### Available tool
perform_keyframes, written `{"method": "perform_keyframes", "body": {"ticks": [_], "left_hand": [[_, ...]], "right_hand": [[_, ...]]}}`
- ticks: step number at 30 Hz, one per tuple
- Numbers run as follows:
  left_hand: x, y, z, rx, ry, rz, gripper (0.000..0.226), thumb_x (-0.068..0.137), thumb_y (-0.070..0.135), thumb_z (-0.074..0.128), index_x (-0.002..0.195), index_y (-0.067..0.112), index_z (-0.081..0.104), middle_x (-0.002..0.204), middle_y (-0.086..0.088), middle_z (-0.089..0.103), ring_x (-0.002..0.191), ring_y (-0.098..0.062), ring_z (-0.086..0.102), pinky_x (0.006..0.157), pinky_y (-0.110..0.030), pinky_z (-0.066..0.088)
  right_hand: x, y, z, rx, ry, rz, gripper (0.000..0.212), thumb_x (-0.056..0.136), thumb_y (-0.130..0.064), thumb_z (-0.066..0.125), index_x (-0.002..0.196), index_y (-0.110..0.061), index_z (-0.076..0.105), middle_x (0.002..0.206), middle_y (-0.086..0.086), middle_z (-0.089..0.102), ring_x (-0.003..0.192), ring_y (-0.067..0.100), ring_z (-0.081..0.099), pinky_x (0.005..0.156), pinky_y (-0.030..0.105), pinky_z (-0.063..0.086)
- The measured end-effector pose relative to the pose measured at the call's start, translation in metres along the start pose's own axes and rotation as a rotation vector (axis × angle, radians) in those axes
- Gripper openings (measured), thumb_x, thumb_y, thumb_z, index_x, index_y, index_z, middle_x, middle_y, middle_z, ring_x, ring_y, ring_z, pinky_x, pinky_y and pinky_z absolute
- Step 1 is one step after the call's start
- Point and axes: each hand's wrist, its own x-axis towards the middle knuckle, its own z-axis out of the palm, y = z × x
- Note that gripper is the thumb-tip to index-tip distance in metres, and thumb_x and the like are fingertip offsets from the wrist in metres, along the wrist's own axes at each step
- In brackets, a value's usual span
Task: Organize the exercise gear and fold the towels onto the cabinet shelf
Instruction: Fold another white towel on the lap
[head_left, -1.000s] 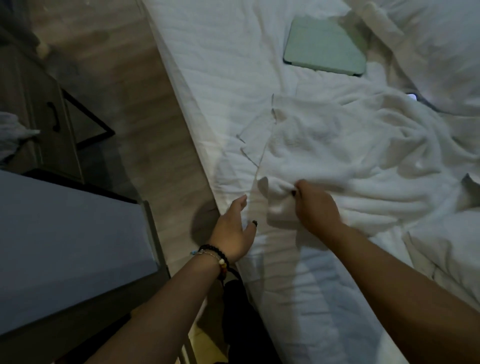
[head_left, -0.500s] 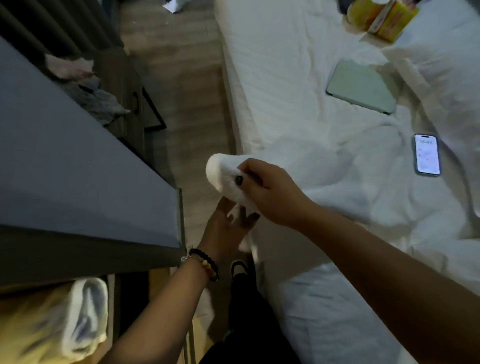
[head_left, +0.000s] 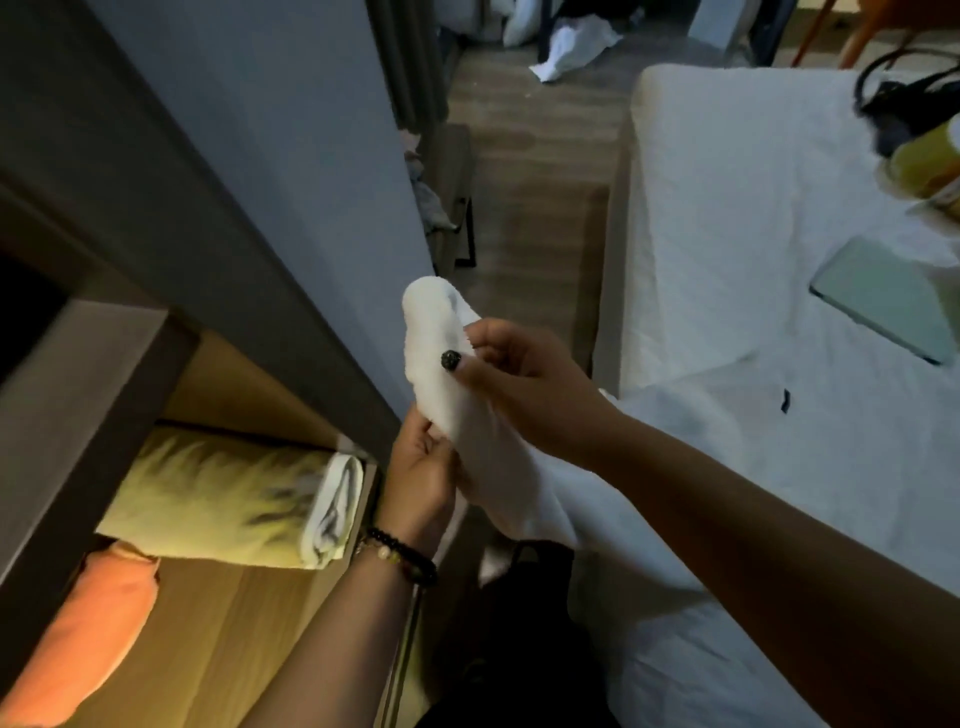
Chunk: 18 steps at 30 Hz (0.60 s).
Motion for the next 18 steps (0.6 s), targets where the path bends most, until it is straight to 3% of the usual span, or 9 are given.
{"method": "perform_keyframes", "body": {"ticks": [3,6,9,11,13,15,18], "left_hand": [[0.001,0.016,-0.024,-0.1,0.111,0.019,0.031,0.09,-0.01,0.047,0.114,0.005,0.059,0.088,0.002,0.072,0.083,-0.01,0.066,0.069,-0.026,0.054],[0.01,0.037,-0.038,-0.125,0.157,0.081,0.026,0.087,-0.012,0.05,0.097,0.009,0.061,0.077,0.007,0.069,0.073,-0.007,0.063,0.066,-0.023,0.05],[0.023,0.055,-0.042,-0.162,0.171,0.135,0.018,0.076,0.004,0.058,0.091,0.012,0.061,0.075,0.006,0.067,0.073,-0.011,0.06,0.065,-0.026,0.048],[0.032,0.06,-0.045,-0.205,0.211,0.155,0.018,0.074,0.007,0.057,0.088,0.016,0.064,0.078,0.002,0.067,0.074,-0.014,0.059,0.066,-0.03,0.047],[0.038,0.064,-0.049,-0.245,0.273,0.17,0.019,0.074,0.006,0.057,0.088,0.015,0.066,0.081,-0.002,0.065,0.076,-0.018,0.058,0.069,-0.033,0.045],[0.038,0.067,-0.051,-0.272,0.351,0.176,0.018,0.074,0.006,0.056,0.09,0.01,0.063,0.082,-0.005,0.064,0.077,-0.021,0.056,0.07,-0.035,0.043],[0.028,0.072,-0.051,-0.198,0.463,0.208,0.015,0.075,0.004,0.059,0.089,0.009,0.061,0.077,0.003,0.067,0.072,-0.013,0.06,0.064,-0.03,0.048]], "right_hand": [[0.01,0.02,-0.003,-0.108,-0.063,-0.021,0.02,0.089,-0.031,0.064,0.107,-0.021,0.06,0.097,-0.006,0.062,0.09,0.009,0.062,0.077,0.028,0.053],[0.029,0.042,-0.009,-0.221,-0.176,0.116,0.055,0.078,-0.049,0.071,0.125,-0.028,0.051,0.121,-0.006,0.055,0.108,0.01,0.056,0.089,0.038,0.054],[0.059,0.045,-0.01,-0.114,-0.361,0.205,0.079,0.073,-0.054,0.071,0.141,-0.032,0.038,0.135,-0.007,0.049,0.12,0.014,0.051,0.098,0.041,0.049],[0.081,0.038,-0.007,-0.132,-0.447,0.165,0.054,0.084,-0.038,0.067,0.133,-0.027,0.048,0.118,-0.006,0.058,0.109,0.011,0.056,0.094,0.037,0.05],[0.102,0.03,-0.003,-0.177,-0.473,0.068,0.01,0.091,-0.017,0.059,0.1,-0.023,0.06,0.085,-0.011,0.06,0.083,0.009,0.057,0.081,0.036,0.051],[0.117,0.023,0.002,-0.172,-0.49,0.041,0.022,0.09,-0.007,0.053,0.075,-0.023,0.052,0.065,-0.012,0.053,0.066,0.009,0.049,0.069,0.037,0.044],[0.135,0.013,0.01,-0.15,-0.59,0.042,0.011,0.092,-0.005,0.051,0.082,-0.01,0.055,0.073,-0.001,0.056,0.065,0.01,0.051,0.066,0.027,0.044]]}}
